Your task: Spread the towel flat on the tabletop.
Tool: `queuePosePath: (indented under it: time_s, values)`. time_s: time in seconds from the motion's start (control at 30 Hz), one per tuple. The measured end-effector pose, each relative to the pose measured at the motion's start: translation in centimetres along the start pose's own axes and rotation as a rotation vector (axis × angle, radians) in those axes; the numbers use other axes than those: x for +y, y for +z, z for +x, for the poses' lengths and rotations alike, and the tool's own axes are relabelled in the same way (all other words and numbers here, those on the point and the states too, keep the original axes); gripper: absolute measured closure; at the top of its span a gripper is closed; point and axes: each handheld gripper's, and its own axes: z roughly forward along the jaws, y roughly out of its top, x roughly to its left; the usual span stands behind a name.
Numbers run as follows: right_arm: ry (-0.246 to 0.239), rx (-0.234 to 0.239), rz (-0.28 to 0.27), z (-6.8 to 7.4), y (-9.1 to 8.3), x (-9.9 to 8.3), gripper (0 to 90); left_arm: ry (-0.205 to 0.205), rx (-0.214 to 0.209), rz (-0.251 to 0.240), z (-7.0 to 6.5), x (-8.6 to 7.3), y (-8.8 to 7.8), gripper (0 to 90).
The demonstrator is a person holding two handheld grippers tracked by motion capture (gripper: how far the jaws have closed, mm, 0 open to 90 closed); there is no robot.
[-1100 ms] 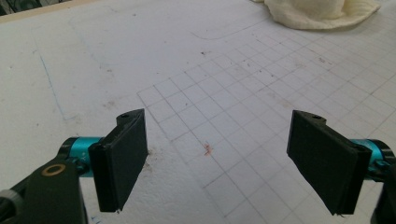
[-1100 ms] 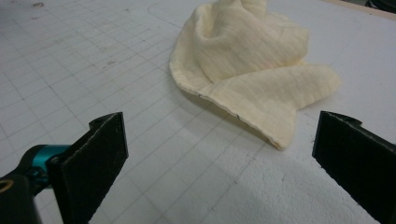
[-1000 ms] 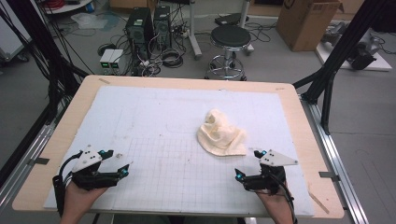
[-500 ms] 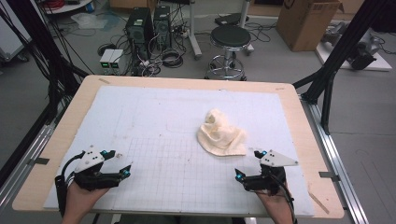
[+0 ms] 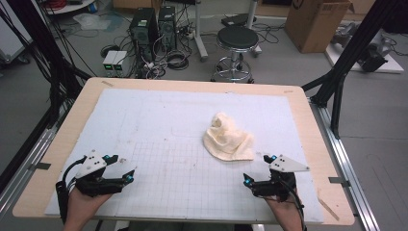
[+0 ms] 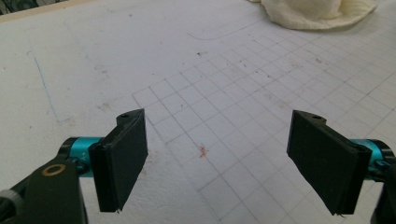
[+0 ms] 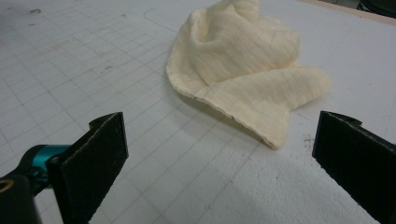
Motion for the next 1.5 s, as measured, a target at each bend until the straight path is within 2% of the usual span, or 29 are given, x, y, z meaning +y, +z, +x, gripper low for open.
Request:
queuePosePath:
  time_s: [0.2,0.33,0.4,0.43,0.5,0.6,0.73,0.77,1.1,1.23,1.27,1.37,1.4,1.5]
  values:
    - [-0.016,-0.002,0.007,-0.3,0.1,0.6,2.7,-0.002,0.001,-0.001,0.0,0.1,0.1,20.8]
    - [-0.019,0.002,0.015,-0.8,0.4,1.6,2.7,0.000,0.001,0.000,0.0,0.2,0.3,20.8]
    - [-0.026,0.011,0.019,-1.1,0.7,2.7,2.7,0.003,-0.001,-0.001,-0.2,0.3,0.3,20.8]
    - [-0.026,0.011,0.019,-1.1,0.7,2.7,2.7,0.006,-0.003,-0.001,-0.2,0.3,0.4,20.8]
    - [-0.034,0.025,0.030,-1.4,1.3,4.2,2.7,0.004,-0.003,-0.002,-0.3,0.3,0.5,20.7]
    - [-0.042,0.024,0.022,-1.7,1.6,5.2,2.7,0.015,-0.006,-0.004,-0.4,0.4,0.5,20.7]
    - [-0.031,0.026,0.019,-2.2,2.4,7.0,2.8,0.009,-0.006,-0.008,-0.3,0.4,0.4,20.7]
    - [-0.047,0.028,0.020,-2.3,2.8,7.7,4.7,0.010,-0.006,-0.007,-0.3,0.4,0.4,20.7]
    - [-0.050,0.029,0.036,-2.9,5.5,10.9,5.8,-0.006,-0.005,-0.017,-0.1,0.4,0.2,20.7]
    - [-0.049,0.043,0.060,-3.0,7.4,11.2,7.8,-0.002,-0.007,-0.017,-0.1,0.4,0.2,20.7]
    - [-0.049,0.043,0.060,-3.0,7.4,11.2,7.8,-0.002,-0.007,-0.018,-0.1,0.4,0.2,20.7]
    - [-0.038,0.051,0.095,-3.0,8.5,10.9,7.9,-0.006,-0.007,-0.019,-0.1,0.4,0.2,20.7]
    - [-0.036,0.066,0.121,-3.1,9.2,10.6,16.2,-0.004,-0.007,-0.018,-0.1,0.4,0.2,20.7]
    - [-0.045,0.085,0.134,-3.0,9.8,10.4,20.7,-0.003,-0.007,-0.017,-0.1,0.4,0.3,20.7]
